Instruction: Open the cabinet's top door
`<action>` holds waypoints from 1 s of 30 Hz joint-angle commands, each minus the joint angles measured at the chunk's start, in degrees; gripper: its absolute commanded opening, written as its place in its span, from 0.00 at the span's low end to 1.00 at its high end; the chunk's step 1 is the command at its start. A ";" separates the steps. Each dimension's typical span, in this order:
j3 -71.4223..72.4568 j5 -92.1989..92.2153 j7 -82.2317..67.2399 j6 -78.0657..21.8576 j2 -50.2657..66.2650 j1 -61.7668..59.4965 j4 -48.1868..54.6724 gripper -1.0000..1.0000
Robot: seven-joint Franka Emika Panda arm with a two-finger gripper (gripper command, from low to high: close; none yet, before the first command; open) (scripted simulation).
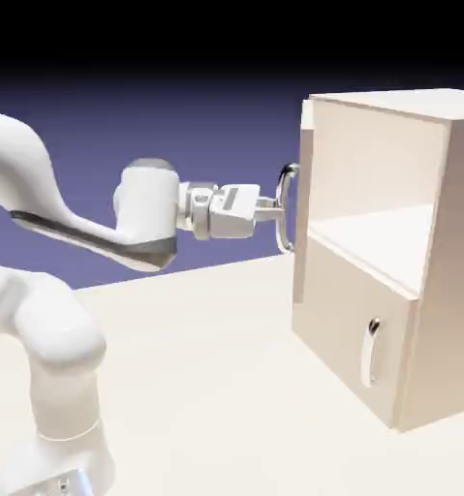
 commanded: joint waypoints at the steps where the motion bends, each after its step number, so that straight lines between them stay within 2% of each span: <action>1: 1.34 2.54 -1.05 -1.51 -0.62 0.53 -0.41 0.00; 8: 12.56 19.98 -5.84 -12.86 -2.26 4.00 -0.96 0.00; 14: 24.24 34.84 -7.21 -25.76 1.24 6.15 2.86 0.00; 21: 38.77 48.67 -5.72 -42.40 10.65 2.87 13.30 0.00; 30: 57.46 57.78 -1.19 -61.95 24.36 -10.32 30.52 0.00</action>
